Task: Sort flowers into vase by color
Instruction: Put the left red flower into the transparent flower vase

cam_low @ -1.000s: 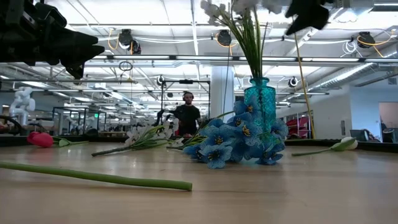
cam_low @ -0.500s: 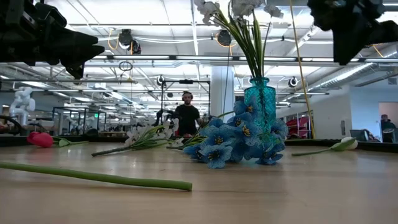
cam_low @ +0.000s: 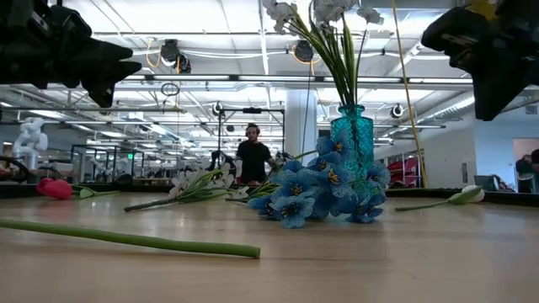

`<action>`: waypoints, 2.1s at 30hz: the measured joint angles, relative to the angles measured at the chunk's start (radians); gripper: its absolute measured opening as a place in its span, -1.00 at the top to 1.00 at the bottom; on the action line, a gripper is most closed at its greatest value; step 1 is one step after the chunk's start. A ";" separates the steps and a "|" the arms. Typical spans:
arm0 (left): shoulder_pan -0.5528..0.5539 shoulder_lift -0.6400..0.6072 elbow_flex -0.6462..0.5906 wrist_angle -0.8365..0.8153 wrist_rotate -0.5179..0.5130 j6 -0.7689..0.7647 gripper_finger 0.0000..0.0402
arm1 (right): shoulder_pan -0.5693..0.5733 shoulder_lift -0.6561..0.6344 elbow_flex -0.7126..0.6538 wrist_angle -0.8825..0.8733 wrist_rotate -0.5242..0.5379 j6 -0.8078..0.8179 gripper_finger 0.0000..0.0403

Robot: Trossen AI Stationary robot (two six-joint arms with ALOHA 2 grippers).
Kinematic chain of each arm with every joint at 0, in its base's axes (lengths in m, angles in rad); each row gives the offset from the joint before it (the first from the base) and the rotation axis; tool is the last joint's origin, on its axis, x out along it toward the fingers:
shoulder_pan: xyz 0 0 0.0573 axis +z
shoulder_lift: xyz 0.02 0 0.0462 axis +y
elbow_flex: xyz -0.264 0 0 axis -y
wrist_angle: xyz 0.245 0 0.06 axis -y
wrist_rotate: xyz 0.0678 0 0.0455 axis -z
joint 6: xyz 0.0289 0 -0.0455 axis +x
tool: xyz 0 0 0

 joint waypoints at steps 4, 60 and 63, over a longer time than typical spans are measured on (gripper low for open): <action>0.000 0.001 0.003 0.061 -0.049 -0.060 0.31 | 0.001 0.000 0.000 0.027 0.029 0.039 0.95; 0.479 1.488 0.770 -1.100 -0.364 1.461 0.31 | 0.002 0.000 0.000 0.250 0.172 -0.166 0.97; 0.503 1.488 0.738 -1.083 -0.389 1.504 0.31 | 0.002 0.000 0.000 0.250 0.211 -0.166 0.97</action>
